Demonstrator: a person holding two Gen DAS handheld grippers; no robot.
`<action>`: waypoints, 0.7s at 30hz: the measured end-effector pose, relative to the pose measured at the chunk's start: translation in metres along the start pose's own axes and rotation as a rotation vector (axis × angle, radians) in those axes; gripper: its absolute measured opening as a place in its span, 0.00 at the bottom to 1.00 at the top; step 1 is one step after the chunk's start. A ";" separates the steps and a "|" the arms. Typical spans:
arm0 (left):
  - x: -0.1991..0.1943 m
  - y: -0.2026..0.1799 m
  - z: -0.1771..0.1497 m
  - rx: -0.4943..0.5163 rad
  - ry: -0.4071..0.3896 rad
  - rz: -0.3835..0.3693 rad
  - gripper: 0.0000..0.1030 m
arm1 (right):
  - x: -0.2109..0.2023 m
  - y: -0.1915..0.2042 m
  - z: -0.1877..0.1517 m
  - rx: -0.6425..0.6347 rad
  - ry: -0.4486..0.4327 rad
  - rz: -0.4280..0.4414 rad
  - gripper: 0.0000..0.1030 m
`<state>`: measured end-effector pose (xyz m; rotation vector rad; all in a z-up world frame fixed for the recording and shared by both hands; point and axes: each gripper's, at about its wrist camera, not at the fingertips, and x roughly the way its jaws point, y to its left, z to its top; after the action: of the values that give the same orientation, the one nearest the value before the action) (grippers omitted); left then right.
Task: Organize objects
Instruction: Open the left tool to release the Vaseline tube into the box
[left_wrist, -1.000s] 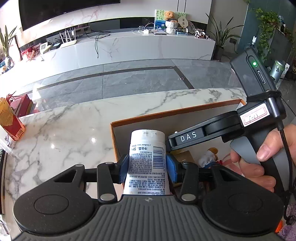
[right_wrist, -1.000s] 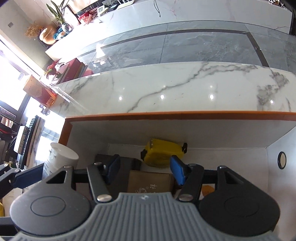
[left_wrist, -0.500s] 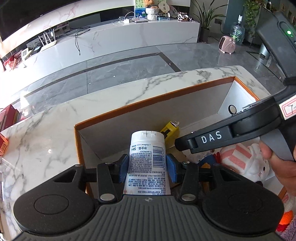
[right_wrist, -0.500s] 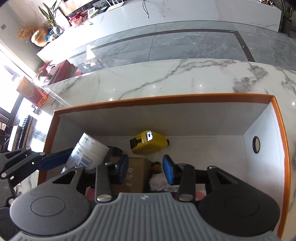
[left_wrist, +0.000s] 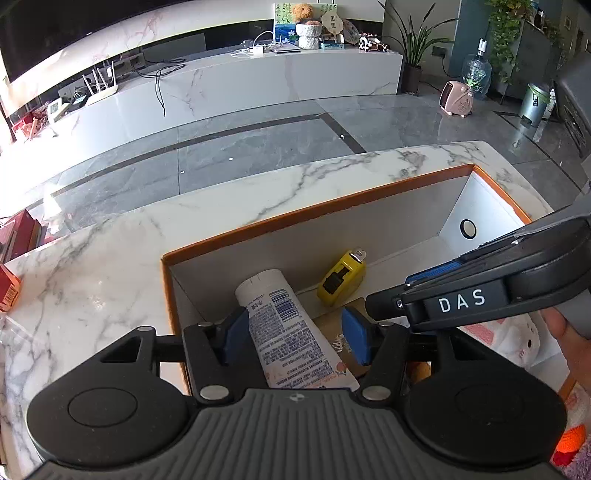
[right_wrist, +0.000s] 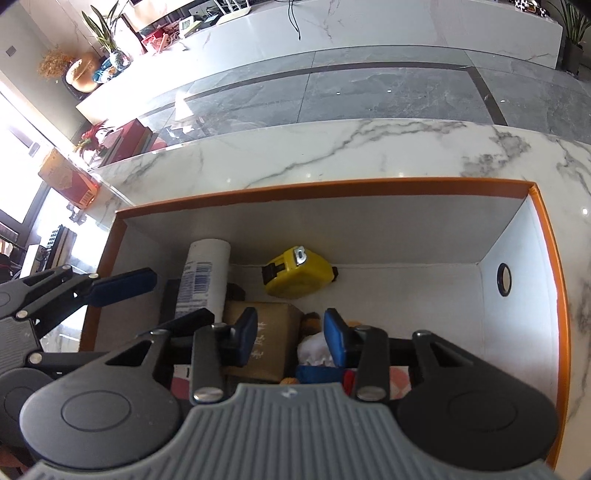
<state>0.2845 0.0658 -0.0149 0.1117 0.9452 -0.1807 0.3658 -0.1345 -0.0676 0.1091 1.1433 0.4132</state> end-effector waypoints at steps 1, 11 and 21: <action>-0.006 0.001 -0.001 0.002 -0.005 0.003 0.64 | -0.004 0.002 -0.001 0.000 0.000 0.018 0.41; -0.060 0.016 -0.021 0.001 -0.103 0.102 0.59 | -0.001 0.026 -0.023 0.034 0.088 0.147 0.34; -0.067 0.037 -0.032 -0.095 -0.110 0.080 0.59 | 0.036 0.023 -0.038 0.160 0.167 0.140 0.22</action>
<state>0.2278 0.1144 0.0216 0.0517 0.8369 -0.0675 0.3385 -0.1048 -0.1073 0.3005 1.3379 0.4605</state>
